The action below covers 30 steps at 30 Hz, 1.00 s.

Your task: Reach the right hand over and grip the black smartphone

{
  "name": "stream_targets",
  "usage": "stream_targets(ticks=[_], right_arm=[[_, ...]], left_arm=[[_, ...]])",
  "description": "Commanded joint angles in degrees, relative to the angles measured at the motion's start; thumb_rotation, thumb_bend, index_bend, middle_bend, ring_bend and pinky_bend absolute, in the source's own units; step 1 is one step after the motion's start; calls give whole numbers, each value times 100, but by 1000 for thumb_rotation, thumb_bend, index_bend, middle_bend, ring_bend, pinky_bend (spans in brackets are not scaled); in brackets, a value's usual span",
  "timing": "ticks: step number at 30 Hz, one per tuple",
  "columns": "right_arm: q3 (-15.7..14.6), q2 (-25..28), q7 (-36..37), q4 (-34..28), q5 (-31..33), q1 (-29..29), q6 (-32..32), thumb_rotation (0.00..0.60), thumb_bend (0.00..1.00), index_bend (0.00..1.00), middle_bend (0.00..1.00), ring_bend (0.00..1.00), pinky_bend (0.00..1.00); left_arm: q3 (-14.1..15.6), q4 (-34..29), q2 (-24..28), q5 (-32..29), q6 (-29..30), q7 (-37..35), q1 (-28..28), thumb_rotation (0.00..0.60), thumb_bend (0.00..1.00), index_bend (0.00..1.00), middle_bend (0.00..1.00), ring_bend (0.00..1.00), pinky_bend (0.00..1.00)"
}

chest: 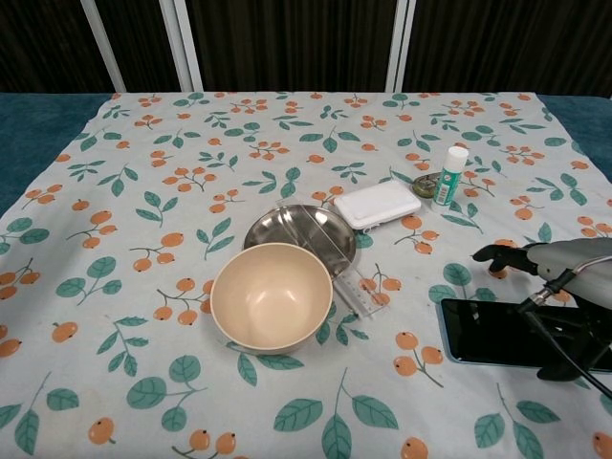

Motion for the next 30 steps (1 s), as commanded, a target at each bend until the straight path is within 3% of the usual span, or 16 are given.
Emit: stream_targets(ticks=[1,6,11,30], right_arm=[[-30,-5,29,17,8,13,33,600,164,103,189,156,183],[-119,2,181,67,-78,-1,101,600,164,126,206,180,183],[-134,-92,455,254,-358,-18,196,600,170,211,266,245,183],[-277,-334,636,680,-489,-4,240,600,175,237,277,255,183]], left_arm=[[-2,1,2,-6,1,-6,2,600,344,117,0,0,0],[-5,-1,1,-18,-9,3,-1,600,347,117,0,0,0],[1,5,-7,-10,0,12,5,600,348,117,0,0,0],[2,4,5,-9,3,14,10,600,349,117,0,0,0]])
